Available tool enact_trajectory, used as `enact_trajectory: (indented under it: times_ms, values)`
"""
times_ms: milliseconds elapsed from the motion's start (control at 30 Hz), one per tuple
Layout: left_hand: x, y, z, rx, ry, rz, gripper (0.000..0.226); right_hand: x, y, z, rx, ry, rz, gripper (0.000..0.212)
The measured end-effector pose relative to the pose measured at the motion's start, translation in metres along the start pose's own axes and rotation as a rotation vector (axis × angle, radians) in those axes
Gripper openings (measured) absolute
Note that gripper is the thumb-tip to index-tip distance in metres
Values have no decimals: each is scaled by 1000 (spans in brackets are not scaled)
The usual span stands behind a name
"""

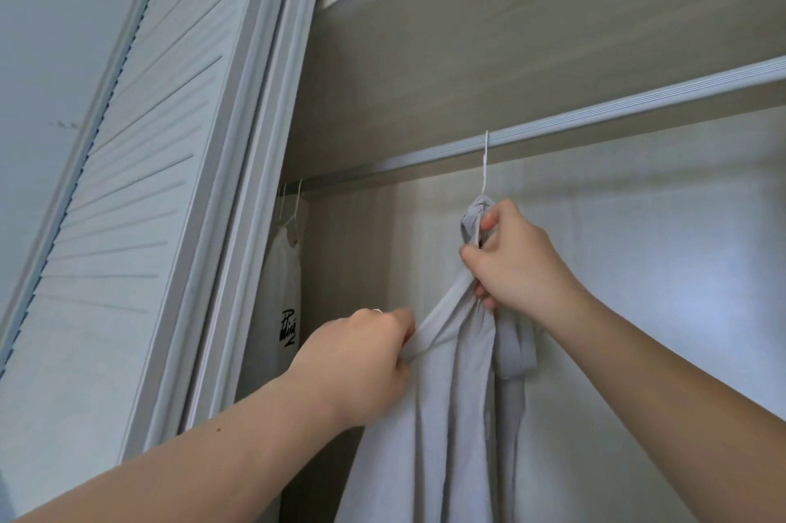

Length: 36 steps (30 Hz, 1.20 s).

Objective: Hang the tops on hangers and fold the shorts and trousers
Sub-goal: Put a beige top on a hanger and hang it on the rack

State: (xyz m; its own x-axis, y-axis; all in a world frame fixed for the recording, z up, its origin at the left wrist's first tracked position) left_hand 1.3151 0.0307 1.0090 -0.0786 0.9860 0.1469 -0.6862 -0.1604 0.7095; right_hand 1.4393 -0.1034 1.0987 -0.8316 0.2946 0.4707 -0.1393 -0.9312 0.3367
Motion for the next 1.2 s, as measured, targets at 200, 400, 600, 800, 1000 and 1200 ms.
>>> enact_trajectory:
  times_ms: [200, 400, 600, 800, 1000, 1200]
  values:
    - [12, -3, -5, 45, 32, 26, 23, 13, -23, 7, 21, 66, -2, 13]
    - [30, -5, -6, 54, 80, 53, 11, 13, -69, 28, 47, 62, 75, 12]
    - [48, -4, 3, 162, 214, 150, 22, 19, -130, 57, 114, 46, 173, 13]
    - [59, -2, 16, 187, 280, 255, 18, 31, -185, 79, 181, 54, 228, 20]
    - [72, -9, 29, 225, 381, 331, 21, 37, -227, 95, 226, 6, 216, 32]
    - [92, -10, 35, 310, 438, 444, 16, 37, -263, 106, 298, -39, 297, 41]
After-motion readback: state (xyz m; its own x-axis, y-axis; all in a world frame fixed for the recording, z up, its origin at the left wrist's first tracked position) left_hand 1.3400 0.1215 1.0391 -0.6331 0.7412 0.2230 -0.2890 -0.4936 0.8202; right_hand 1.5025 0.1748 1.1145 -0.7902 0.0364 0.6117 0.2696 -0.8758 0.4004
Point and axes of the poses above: each hand's wrist, its own z-axis towards the middle knuckle, its own y-axis out of the back of the hand, x = y × z, the point moved 3 cm from there along z, towards the middle knuckle, and after that the axes turned 8 degrees about -y, right-handed, at the moved point
